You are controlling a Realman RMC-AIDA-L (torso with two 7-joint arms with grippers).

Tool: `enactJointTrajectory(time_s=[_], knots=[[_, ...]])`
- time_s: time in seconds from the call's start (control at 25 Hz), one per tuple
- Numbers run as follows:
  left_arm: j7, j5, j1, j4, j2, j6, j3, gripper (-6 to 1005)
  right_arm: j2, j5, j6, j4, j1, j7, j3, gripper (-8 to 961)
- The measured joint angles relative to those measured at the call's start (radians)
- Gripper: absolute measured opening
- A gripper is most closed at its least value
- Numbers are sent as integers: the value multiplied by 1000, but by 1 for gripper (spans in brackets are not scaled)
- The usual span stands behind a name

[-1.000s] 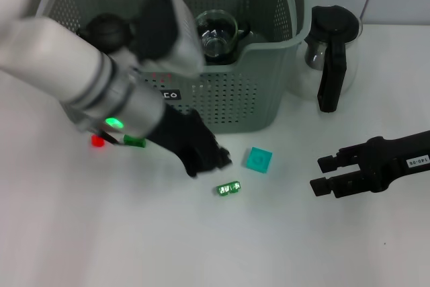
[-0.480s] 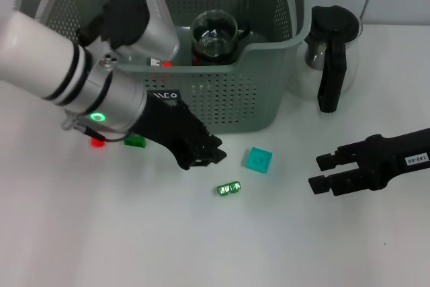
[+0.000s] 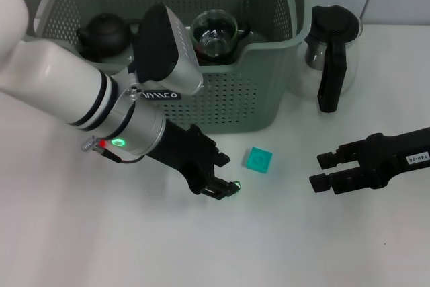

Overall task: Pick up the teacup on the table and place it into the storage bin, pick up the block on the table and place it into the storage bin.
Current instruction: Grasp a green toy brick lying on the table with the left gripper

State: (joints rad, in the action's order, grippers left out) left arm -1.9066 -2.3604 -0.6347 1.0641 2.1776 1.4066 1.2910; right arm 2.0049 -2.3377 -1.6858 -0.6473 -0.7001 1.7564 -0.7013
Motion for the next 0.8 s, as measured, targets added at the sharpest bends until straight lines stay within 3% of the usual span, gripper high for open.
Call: enactJointTrajectory(time_s=[0.08, 0.2, 0.52, 0.8], knots=[[0, 9, 4, -2, 1, -7, 6, 529, 0, 0, 0, 0, 1, 0, 0, 710], [-2, 14, 12, -8, 1, -39, 20, 555, 0, 0, 2, 0, 3, 0, 0, 710], [-3, 8, 12, -86, 1, -177, 110, 554, 0, 0, 6, 0, 6, 0, 0, 710], [-1, 7, 9, -108, 1, -202, 123, 548, 0, 0, 7, 0, 7, 0, 0, 711]])
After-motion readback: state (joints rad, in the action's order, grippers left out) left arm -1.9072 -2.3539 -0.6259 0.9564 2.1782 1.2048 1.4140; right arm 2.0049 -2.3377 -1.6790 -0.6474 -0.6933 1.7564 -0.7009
